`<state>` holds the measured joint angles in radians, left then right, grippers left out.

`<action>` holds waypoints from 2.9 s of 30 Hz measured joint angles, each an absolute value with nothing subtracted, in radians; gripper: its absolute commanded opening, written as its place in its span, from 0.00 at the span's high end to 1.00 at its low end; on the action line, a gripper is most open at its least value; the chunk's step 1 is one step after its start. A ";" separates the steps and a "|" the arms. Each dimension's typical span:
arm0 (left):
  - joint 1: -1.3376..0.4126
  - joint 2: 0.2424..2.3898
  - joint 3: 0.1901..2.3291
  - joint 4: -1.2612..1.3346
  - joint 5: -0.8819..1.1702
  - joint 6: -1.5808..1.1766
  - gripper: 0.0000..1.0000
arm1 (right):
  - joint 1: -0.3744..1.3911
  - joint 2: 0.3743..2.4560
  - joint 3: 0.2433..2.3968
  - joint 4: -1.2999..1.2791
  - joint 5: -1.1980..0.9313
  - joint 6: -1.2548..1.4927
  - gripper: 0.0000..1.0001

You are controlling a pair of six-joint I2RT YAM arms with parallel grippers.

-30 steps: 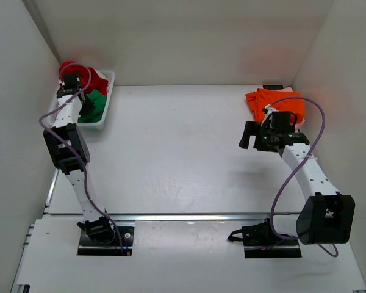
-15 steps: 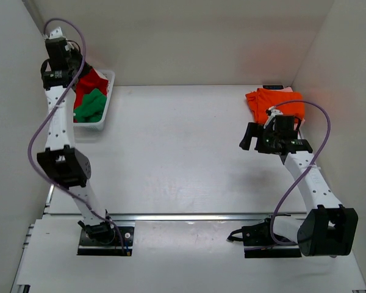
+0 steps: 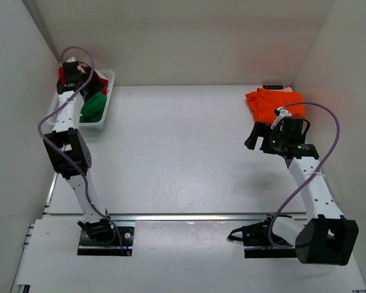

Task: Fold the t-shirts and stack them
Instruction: Grab crumpled tshirt from bin with the left arm, then move the tshirt to the center of the board

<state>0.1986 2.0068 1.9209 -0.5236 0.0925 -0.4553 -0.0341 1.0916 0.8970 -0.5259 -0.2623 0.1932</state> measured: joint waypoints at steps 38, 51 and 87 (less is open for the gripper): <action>0.201 2.215 1.980 -0.533 -0.187 -0.511 0.11 | -0.035 1.175 0.897 -0.461 -0.305 0.211 0.01; 0.187 2.261 2.070 -0.606 -0.190 -0.467 1.00 | -0.027 1.162 0.897 -0.456 -0.321 0.229 0.01; -0.107 1.294 0.915 -0.519 0.396 -0.595 0.36 | 0.501 1.037 0.671 -0.274 -0.175 0.307 0.01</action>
